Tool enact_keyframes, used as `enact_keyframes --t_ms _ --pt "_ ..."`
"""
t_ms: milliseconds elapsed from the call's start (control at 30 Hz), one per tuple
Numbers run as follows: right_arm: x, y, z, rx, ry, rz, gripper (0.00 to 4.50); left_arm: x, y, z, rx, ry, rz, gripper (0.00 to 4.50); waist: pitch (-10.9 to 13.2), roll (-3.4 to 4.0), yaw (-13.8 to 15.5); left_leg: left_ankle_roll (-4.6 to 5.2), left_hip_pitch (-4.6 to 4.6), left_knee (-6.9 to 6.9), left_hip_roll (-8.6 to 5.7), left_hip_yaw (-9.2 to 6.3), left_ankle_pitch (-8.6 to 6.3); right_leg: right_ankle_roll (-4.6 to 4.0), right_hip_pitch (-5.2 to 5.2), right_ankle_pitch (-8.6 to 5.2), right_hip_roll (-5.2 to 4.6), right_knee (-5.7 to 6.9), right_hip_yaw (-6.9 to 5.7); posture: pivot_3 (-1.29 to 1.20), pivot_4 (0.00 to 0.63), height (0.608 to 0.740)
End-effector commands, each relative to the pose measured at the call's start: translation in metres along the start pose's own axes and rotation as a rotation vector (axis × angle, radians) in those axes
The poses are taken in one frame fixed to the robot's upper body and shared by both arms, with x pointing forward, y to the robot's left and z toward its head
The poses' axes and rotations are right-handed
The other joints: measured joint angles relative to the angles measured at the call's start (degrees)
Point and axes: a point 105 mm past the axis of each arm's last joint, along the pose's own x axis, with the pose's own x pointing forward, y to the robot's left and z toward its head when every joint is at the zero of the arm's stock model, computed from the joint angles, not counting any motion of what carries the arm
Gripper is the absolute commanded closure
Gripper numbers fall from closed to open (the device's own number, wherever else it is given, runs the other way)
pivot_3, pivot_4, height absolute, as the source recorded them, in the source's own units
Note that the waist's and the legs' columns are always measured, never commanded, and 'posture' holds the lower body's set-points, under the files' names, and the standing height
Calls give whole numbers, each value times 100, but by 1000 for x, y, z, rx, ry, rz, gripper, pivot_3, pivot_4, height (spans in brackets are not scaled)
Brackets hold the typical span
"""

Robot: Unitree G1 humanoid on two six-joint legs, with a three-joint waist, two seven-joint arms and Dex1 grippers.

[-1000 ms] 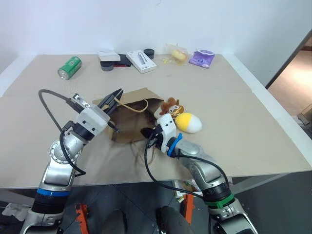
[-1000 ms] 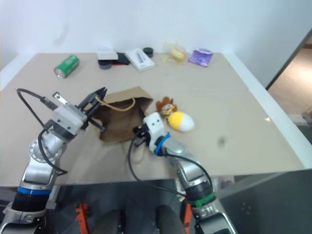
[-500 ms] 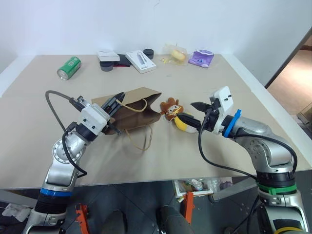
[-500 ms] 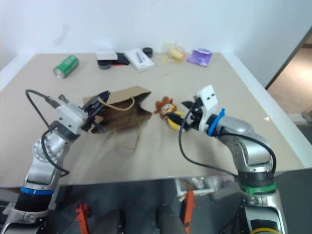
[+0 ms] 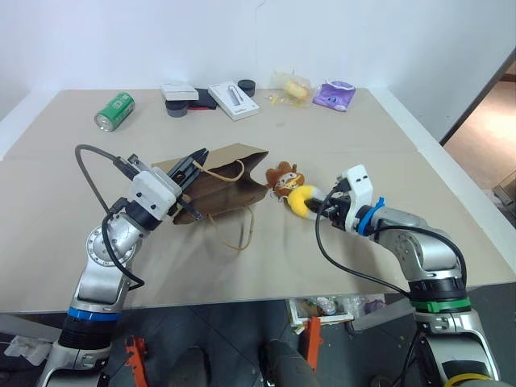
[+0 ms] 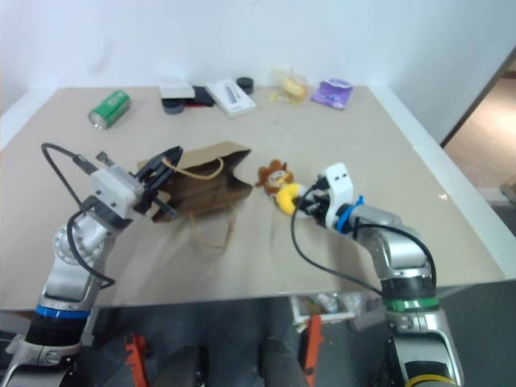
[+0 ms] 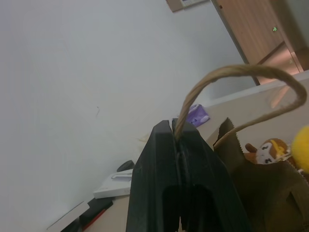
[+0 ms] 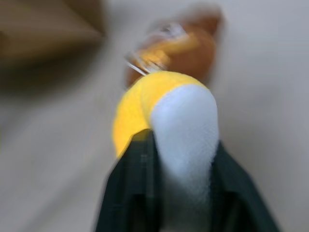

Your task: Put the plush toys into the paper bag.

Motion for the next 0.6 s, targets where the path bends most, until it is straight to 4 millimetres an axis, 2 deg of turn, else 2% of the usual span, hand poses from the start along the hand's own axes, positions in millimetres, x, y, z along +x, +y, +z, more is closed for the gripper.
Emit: enact_keyframes --t_ms 33,133,267,533,600 --pt "-3 51 36 -35 -112 238 4371 4 4 13 3 -55 10 4500 -1 0 0 0 1 -1 1 0 0 0 1 0 1 0 0 0 150 740" --pt "10 80 22 -40 -41 317 4381 5 3 13 -2 -57 11 4500 -1 -2 1 0 3 -2 4 -9 -1 -5 4 -3 2 0 -9 0 150 740" --pt "33 96 13 -11 -16 329 4381 6 4 13 -11 -60 20 4500 -1 -1 4 0 2 0 3 -7 -1 -9 3 -2 0 0 -7 0 150 740" --pt "105 80 2 104 24 76 4381 9 1 13 -29 -60 22 4500 -1 -2 1 1 -2 6 4 -1 0 -9 0 3 0 0 -8 0 150 740" --pt "116 74 0 139 43 0 4381 9 0 13 -29 -60 21 4500 -1 -1 2 1 -4 4 5 -1 0 -10 -3 4 0 0 -8 0 150 740"
